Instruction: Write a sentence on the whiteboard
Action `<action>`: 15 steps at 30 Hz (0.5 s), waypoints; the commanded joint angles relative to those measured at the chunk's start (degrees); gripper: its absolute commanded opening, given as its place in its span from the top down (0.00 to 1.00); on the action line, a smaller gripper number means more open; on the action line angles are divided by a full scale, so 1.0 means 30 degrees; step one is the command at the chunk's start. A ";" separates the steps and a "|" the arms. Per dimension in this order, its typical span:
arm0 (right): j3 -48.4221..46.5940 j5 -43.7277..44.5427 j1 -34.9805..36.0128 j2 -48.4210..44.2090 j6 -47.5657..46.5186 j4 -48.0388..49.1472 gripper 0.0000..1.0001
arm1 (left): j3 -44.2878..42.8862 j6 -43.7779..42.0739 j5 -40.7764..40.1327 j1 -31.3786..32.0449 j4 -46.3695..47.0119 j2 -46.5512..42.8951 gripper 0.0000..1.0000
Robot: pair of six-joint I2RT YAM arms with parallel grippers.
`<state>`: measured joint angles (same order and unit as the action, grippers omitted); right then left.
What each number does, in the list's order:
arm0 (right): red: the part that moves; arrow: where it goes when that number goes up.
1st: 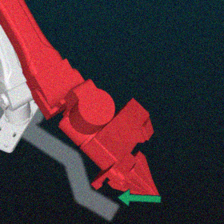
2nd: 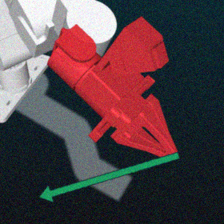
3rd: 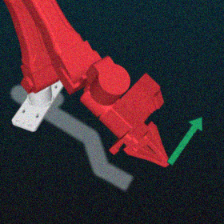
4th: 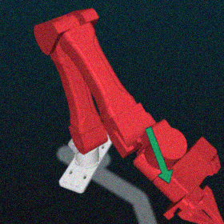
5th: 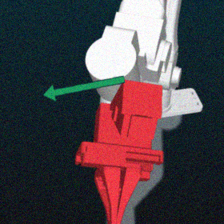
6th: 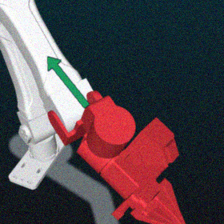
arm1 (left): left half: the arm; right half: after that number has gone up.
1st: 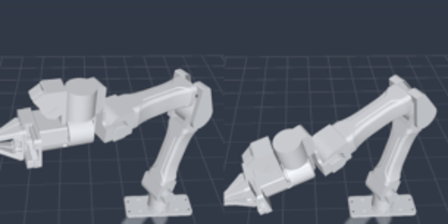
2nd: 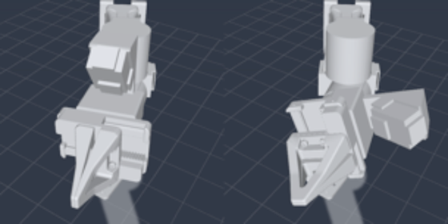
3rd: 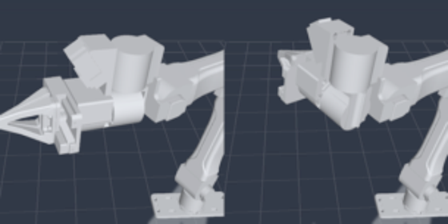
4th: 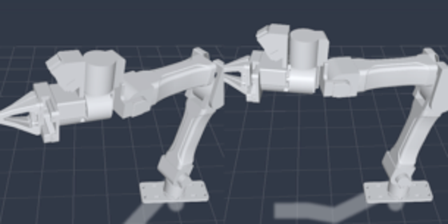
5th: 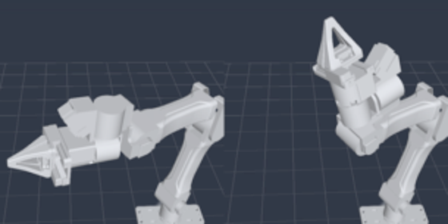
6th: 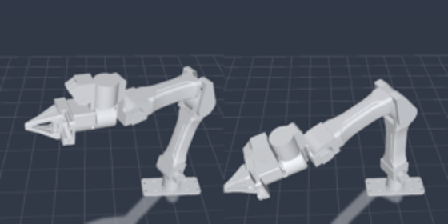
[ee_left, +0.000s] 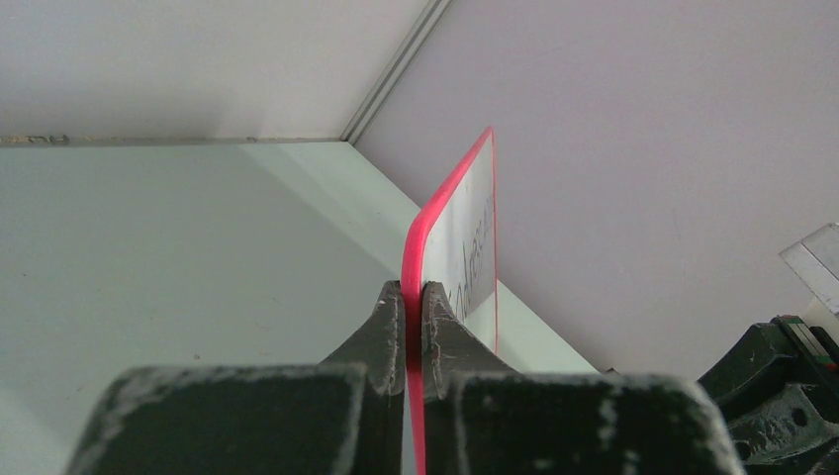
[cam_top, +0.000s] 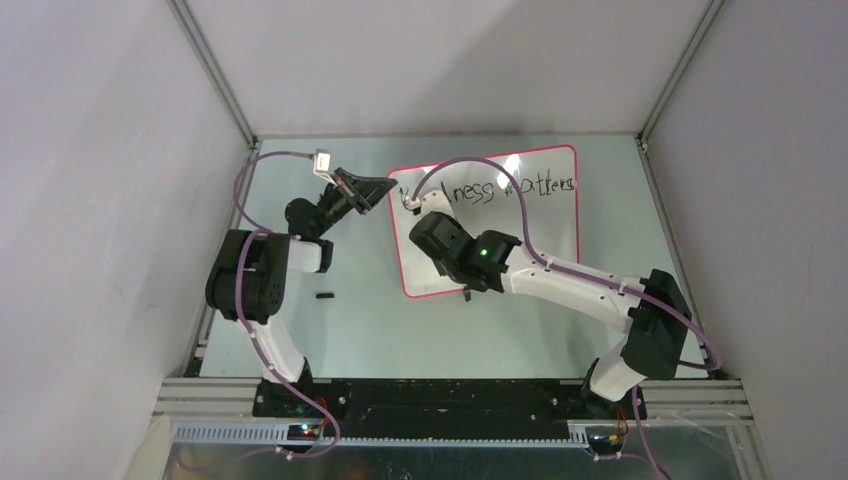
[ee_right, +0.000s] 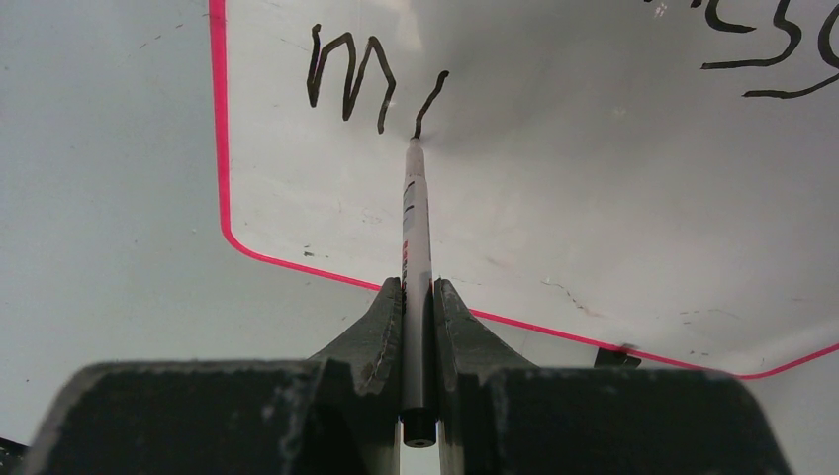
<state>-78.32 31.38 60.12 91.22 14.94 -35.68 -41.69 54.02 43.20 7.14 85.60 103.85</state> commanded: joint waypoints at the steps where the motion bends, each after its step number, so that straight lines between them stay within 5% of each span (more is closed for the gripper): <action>1: 0.0023 0.0401 -0.0480 -0.0446 -0.0277 0.0637 1.00 | -0.0235 -0.1212 0.0660 0.0082 0.0704 -0.0046 1.00; 15: -0.0196 0.0457 -0.0891 -0.0587 -0.0643 0.0644 1.00 | -0.0279 -0.1192 0.0670 0.0082 0.0704 -0.0033 1.00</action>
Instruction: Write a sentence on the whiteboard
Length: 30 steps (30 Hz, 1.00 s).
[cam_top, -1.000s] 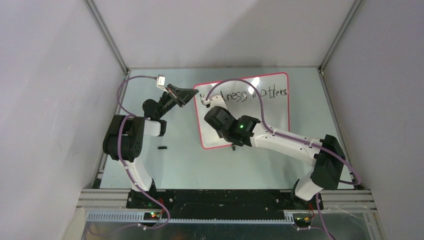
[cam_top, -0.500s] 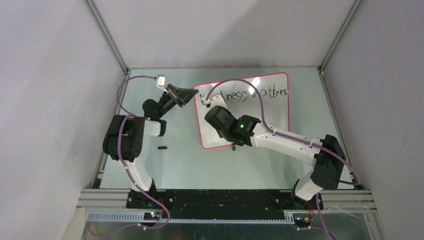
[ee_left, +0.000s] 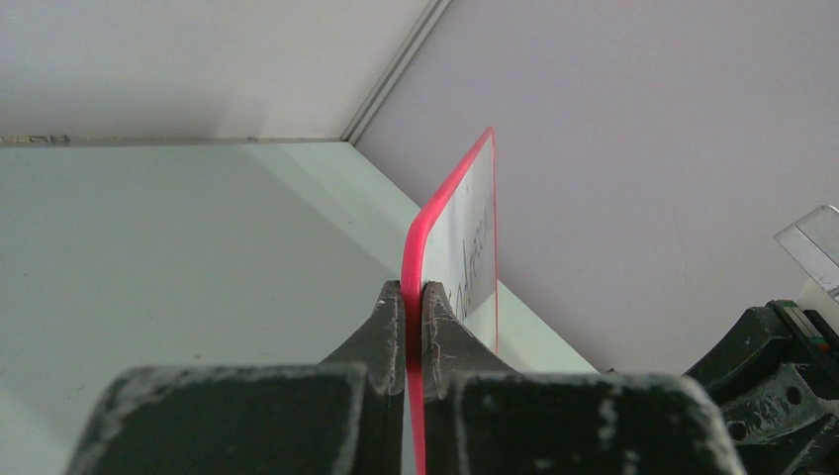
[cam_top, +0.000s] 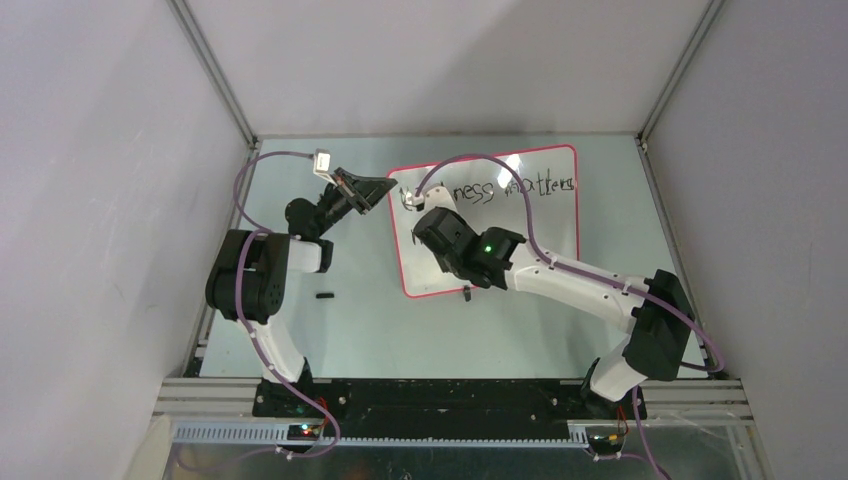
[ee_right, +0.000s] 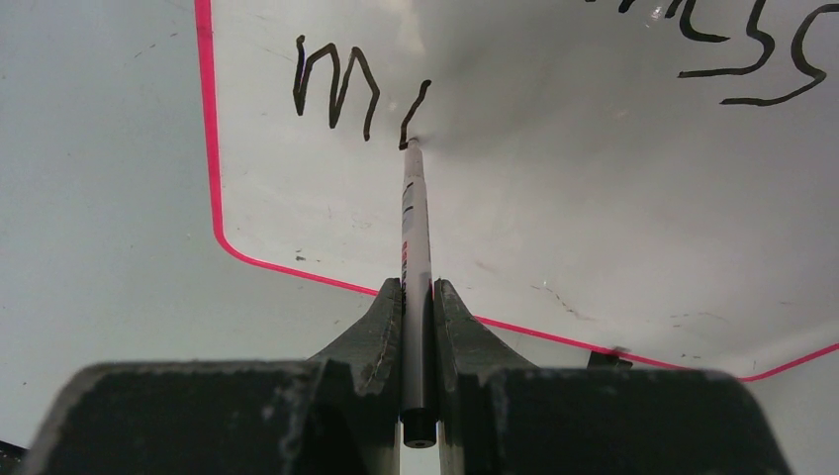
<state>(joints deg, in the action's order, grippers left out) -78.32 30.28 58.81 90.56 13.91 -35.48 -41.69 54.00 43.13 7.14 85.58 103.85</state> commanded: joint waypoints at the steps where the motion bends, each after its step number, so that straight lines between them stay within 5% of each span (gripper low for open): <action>1: -0.0183 0.0828 -0.0462 -0.0366 -0.0286 0.0564 1.00 | -0.0260 -0.1184 0.0698 0.0097 0.0711 -0.0026 1.00; 30: -0.1879 0.0799 -0.0779 0.0232 -0.0864 0.0392 1.00 | -0.0223 -0.1241 0.0727 0.0100 0.0709 -0.0078 1.00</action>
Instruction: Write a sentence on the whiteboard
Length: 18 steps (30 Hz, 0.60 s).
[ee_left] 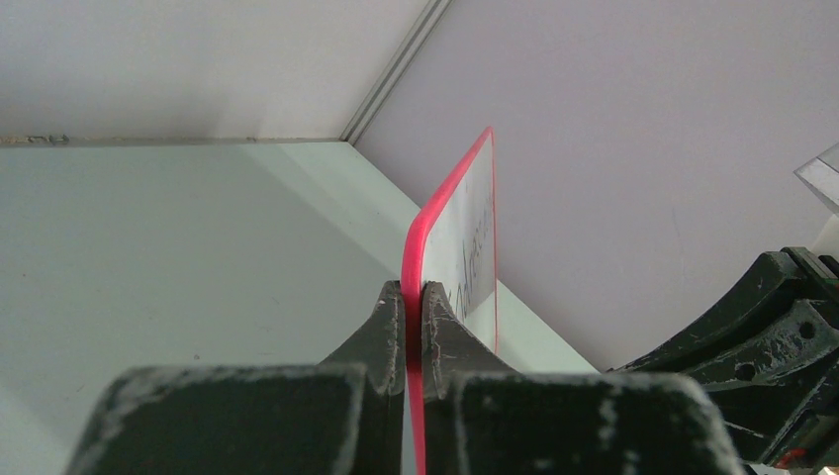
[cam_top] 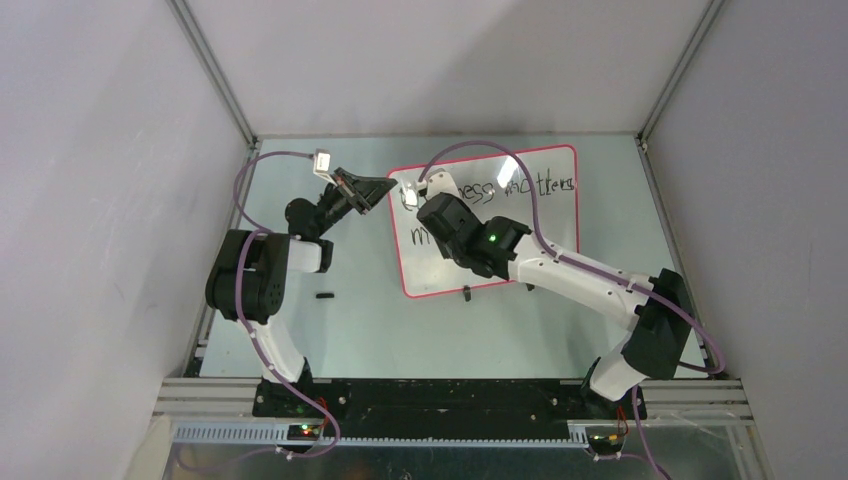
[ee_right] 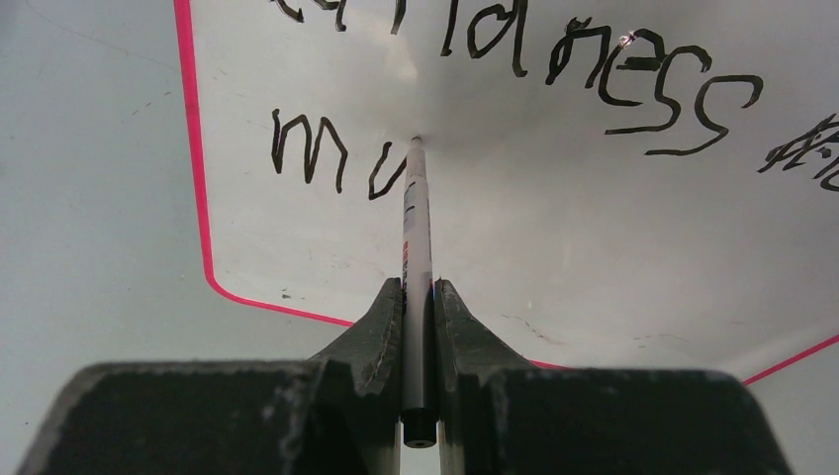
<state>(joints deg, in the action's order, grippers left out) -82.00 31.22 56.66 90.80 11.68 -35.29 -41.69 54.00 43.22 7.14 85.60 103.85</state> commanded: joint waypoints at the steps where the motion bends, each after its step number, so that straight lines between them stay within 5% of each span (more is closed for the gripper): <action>1: -0.0607 0.0474 -0.0058 0.0162 -0.0014 0.0259 1.00 | -0.0224 -0.1241 0.0692 0.0091 0.0696 -0.0063 1.00; 18: 0.0759 0.0106 0.0446 0.0018 0.1247 -0.0548 1.00 | -0.0253 -0.1212 0.0678 0.0093 0.0694 -0.0035 1.00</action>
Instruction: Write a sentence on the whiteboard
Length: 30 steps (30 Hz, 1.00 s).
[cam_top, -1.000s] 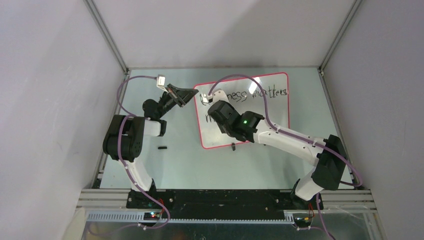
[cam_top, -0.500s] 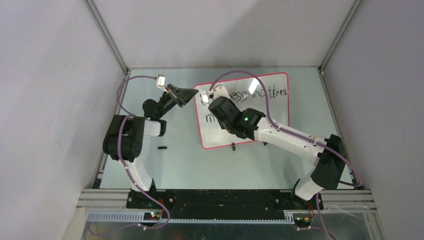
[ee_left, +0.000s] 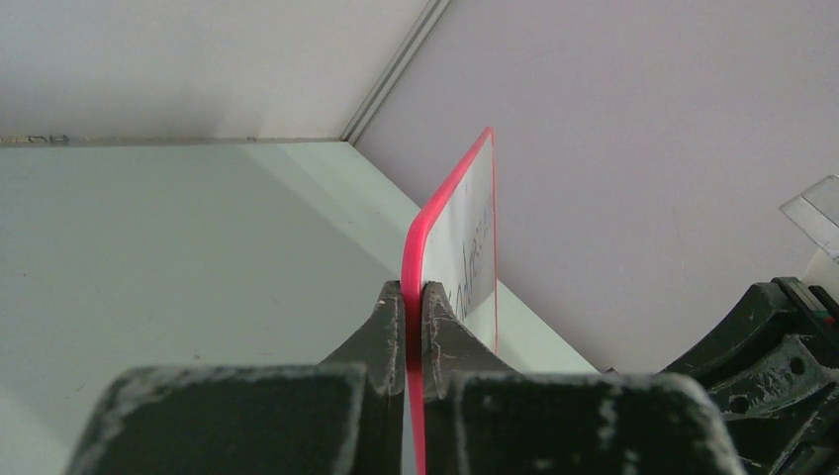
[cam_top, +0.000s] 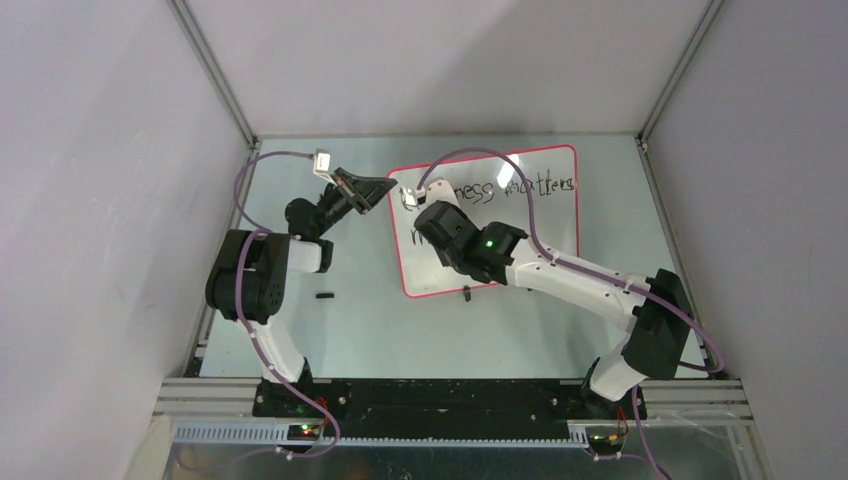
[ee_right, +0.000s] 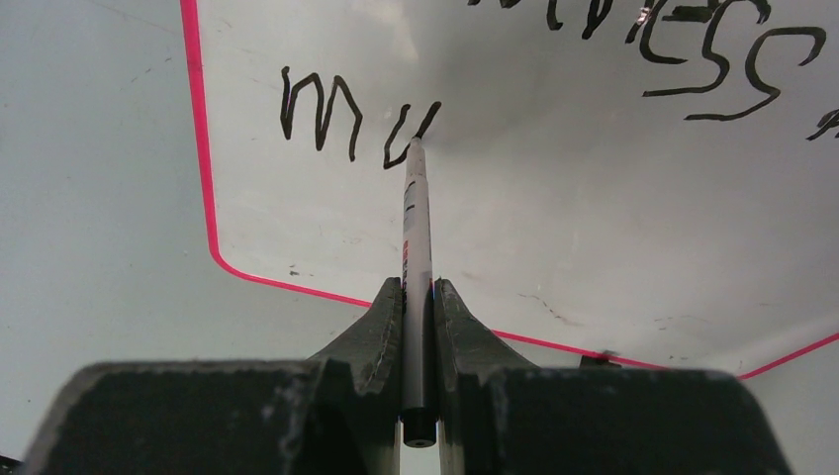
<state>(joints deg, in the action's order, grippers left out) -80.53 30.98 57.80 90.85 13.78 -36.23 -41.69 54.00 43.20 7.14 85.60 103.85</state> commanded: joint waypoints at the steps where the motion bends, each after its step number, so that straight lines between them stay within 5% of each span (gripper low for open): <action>1: 0.0359 0.0211 0.0098 -0.0014 0.0581 -0.0281 1.00 | -0.0253 -0.1212 0.0672 0.0107 0.0684 -0.0022 1.00; 30: 0.0697 0.0581 0.0226 -0.0917 0.0662 -0.0593 1.00 | -0.0253 -0.1227 0.0668 0.0090 0.0678 -0.0041 1.00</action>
<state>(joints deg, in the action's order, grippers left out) -78.72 31.05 58.54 90.54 15.05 -38.44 -41.69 54.00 43.22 7.11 85.58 103.85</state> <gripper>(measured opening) 0.148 0.025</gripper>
